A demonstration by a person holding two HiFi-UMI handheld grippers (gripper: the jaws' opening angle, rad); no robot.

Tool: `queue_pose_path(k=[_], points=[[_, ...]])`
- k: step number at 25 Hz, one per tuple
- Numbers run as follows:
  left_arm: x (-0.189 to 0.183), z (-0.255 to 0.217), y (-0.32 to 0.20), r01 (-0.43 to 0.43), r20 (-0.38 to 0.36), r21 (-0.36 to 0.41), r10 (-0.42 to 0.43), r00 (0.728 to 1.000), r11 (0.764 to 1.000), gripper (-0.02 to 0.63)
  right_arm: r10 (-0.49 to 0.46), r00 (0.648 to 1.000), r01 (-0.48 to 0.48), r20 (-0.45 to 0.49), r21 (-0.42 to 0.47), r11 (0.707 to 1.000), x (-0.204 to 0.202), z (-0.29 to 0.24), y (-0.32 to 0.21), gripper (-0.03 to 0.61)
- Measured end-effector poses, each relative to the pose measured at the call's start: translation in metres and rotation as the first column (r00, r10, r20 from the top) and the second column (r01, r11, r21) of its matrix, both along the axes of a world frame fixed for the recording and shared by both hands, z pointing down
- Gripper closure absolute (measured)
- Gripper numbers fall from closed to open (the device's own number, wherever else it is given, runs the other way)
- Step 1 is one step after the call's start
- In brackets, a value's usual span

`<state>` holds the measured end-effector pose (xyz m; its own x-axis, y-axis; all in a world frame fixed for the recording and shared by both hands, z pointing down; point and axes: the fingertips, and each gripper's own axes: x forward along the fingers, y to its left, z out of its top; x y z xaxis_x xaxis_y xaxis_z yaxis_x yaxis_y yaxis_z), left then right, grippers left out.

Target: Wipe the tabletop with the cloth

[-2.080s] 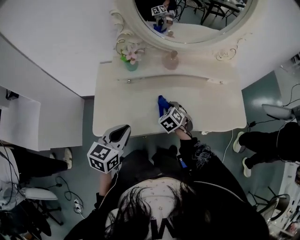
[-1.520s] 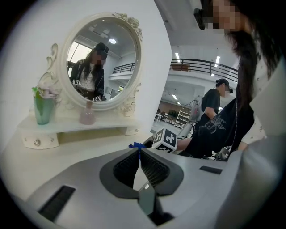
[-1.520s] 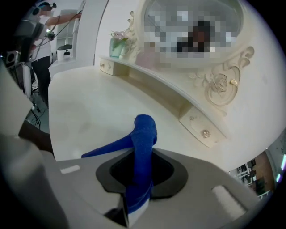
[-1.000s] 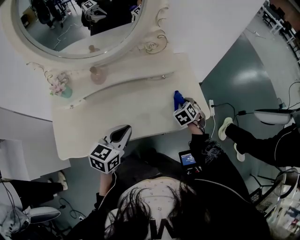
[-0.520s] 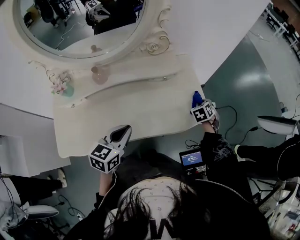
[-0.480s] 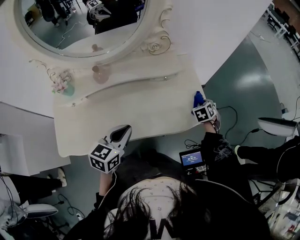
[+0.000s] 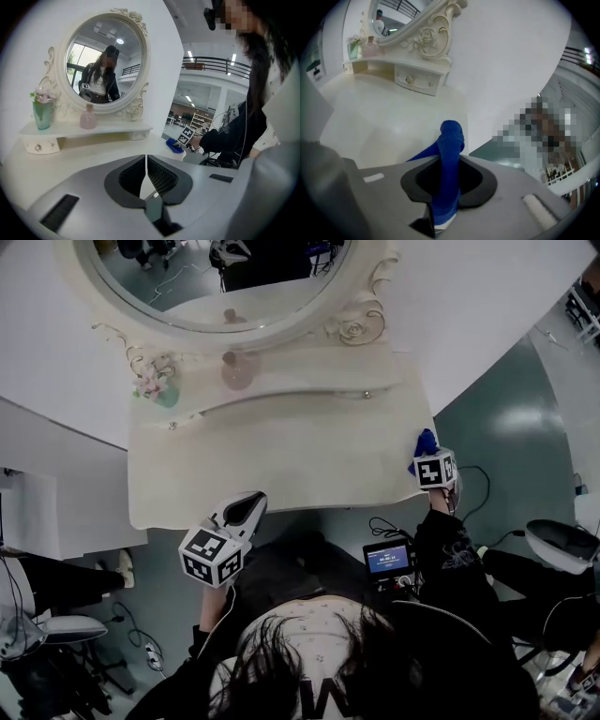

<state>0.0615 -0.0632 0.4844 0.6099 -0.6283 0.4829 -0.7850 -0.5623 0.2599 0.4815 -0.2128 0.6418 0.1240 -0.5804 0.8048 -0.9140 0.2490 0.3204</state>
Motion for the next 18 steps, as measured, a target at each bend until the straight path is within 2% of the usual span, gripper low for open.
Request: queue_pose_path(k=[4,8,14,18], points=[[-0.025,0.001,0.004,0.032,-0.001,0.004,-0.032,1.0,0.999,0.617,0.033,0.994,-0.038,0.101,0.051,0.998,-0.03,-0.019,-0.007,0.5],[-0.045,-0.003,0.01,0.038,-0.008,0.024,-0.038,0.999,0.999,0.617,0.003,0.989,-0.017,0.15,0.087,0.996,-0.08,-0.044,-0.011,0.5],[-0.108,-0.011,0.02,0.052,-0.026,0.027,-0.051,0.998,0.998,0.617,-0.137,0.96,0.096,0.243,0.174,0.98,-0.203,-0.083,-0.015,0.5],[-0.158,-0.013,0.035,0.081,-0.029,0.026,-0.081,0.996,0.996,0.617,-0.225,0.929,0.172,0.294,0.196,0.965,-0.292,-0.099,0.005,0.5]])
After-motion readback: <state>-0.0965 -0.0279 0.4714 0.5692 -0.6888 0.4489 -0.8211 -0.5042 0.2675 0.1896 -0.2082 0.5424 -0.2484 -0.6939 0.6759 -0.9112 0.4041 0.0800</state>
